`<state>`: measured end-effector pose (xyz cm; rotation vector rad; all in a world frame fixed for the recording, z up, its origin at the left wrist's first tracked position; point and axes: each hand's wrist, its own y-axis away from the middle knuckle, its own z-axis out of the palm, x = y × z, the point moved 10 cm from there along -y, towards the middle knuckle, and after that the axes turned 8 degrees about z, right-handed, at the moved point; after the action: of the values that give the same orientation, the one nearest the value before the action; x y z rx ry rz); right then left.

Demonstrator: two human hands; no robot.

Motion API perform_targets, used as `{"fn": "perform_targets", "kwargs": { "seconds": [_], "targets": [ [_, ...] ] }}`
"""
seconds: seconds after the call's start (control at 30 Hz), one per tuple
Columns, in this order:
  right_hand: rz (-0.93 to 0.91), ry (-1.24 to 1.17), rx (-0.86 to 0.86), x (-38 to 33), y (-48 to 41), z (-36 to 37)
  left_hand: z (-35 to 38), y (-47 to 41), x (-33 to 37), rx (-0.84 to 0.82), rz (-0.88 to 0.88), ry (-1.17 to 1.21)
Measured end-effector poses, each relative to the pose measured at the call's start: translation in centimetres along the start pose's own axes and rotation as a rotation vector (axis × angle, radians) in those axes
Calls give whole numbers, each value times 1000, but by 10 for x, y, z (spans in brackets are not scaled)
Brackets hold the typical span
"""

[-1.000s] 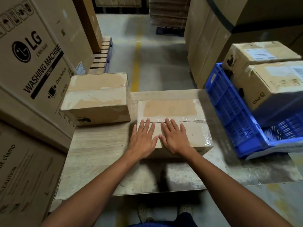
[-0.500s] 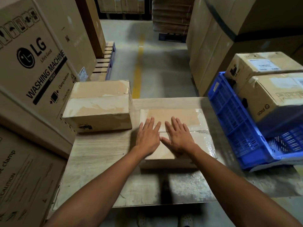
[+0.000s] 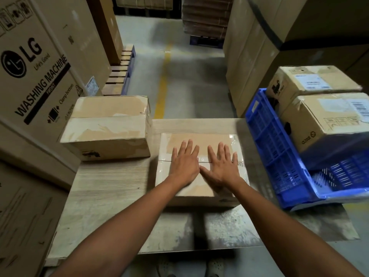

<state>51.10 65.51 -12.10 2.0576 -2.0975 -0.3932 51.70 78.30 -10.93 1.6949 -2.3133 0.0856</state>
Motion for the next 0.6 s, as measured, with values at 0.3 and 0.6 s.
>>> {"fn": "perform_targets", "kwargs": {
  "seconds": [0.3,0.6],
  "targets": [
    [45,-74,122,-3,39,-13,8,36,11,19,57,-13],
    [-44,-69,61,-15,49,8,13,50,16,9,-35,-63]
  ]
}}
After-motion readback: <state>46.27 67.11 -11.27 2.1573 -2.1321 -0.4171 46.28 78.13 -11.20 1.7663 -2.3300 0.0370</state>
